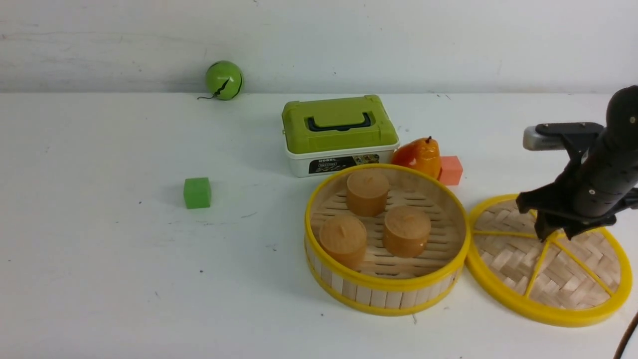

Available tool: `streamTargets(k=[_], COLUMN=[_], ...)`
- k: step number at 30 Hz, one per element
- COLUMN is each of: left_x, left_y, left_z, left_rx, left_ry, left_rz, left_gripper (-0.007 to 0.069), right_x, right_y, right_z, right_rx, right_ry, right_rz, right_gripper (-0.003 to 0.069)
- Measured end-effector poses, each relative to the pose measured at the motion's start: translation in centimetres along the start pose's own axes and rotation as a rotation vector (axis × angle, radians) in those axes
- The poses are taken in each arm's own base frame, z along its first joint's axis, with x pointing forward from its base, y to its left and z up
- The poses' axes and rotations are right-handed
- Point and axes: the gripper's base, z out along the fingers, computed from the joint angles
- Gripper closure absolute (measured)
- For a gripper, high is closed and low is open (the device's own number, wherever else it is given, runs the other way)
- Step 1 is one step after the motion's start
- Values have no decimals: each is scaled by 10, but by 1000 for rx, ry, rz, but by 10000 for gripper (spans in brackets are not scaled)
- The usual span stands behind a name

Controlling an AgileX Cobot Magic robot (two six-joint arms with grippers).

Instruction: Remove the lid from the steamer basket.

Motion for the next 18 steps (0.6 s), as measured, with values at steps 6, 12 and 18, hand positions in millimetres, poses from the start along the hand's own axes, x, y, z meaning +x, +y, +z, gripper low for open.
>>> streamTargets(k=[6, 12, 18], left_x=[0, 0, 0], left_y=[0, 0, 0], left_z=[0, 0, 0], left_rx=[0, 0, 0], left_ry=[0, 0, 0], left_rz=[0, 0, 0], left_gripper=[385, 385, 385], right_x=[15, 71, 141], right_y=[6, 9, 10], right_z=[-112, -184, -206], right_rx=[-66, -137, -234], right_ry=[-264, -491, -602], right_rz=[-47, -73, -41], right_gripper=[331, 545, 682])
